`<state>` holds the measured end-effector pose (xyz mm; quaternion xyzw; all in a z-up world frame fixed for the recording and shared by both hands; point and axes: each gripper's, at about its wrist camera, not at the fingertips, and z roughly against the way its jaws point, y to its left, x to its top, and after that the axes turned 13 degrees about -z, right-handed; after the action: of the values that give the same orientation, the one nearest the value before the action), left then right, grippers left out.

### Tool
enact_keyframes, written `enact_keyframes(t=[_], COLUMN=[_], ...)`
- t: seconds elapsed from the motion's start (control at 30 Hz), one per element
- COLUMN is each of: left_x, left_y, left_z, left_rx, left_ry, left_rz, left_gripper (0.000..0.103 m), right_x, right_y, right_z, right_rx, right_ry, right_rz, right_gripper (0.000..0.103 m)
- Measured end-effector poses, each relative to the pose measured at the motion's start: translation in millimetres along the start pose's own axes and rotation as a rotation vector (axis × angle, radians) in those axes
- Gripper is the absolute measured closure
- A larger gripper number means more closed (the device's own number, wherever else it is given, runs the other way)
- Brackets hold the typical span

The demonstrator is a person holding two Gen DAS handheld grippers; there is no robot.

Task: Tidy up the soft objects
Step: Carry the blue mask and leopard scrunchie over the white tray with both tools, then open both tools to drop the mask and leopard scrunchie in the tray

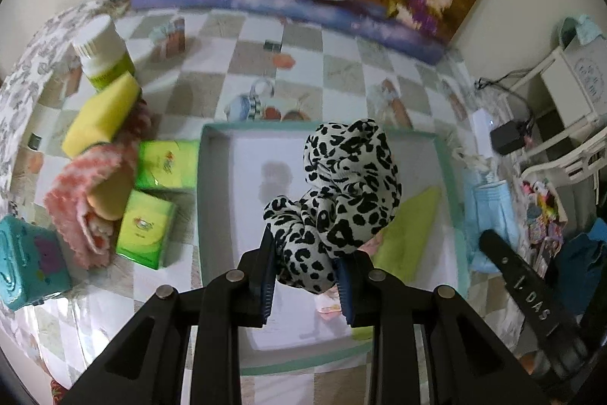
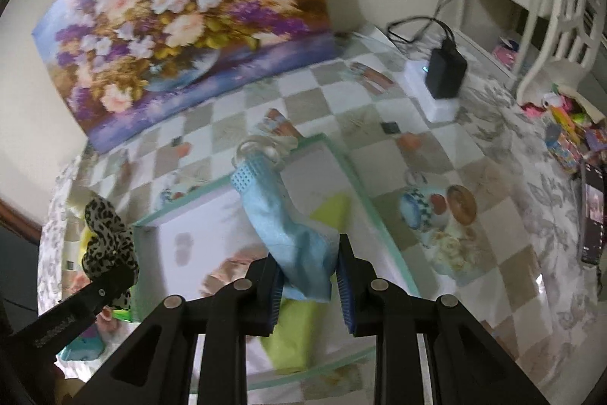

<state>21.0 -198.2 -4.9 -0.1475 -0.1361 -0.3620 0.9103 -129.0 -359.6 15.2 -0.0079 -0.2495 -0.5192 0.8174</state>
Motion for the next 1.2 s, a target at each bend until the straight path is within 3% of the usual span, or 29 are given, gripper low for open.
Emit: enact_keyframes(t=[0.23, 0.63, 0.87, 0.93, 1.0, 1.2], left_x=[-13, -27, -23, -21, -22, -19], left_y=[6, -3, -6, -6, -4, 3], left_z=[-34, -58, -66, -66, -64, -49], left_rx=[0.027, 0.104, 0.105, 0.099, 0.099, 0.086], left_ry=[0.091, 0.163, 0.176, 0.174, 0.169, 0.14], left_rz=[-0.013, -0.052, -0.049, -0.044, -0.04, -0.016], left_gripper=[0.074, 0.072, 0.071, 0.068, 0.057, 0.032], right_x=[-11, -28, -34, -34, -34, -29], right_y=[-8, -21, -20, -20, -20, -18], right_z=[-28, -63, -71, -73, -73, -69], right_rx=[-0.082, -0.192, -0.231, -0.234, -0.24, -0.223], right_ry=[0.08, 0.206, 0.232, 0.24, 0.239, 0.223], right_rz=[0.007, -0.004, 0.018, 0.018, 0.015, 0.009], right_gripper=[0.076, 0.073, 0.061, 0.058, 0.048, 0.042])
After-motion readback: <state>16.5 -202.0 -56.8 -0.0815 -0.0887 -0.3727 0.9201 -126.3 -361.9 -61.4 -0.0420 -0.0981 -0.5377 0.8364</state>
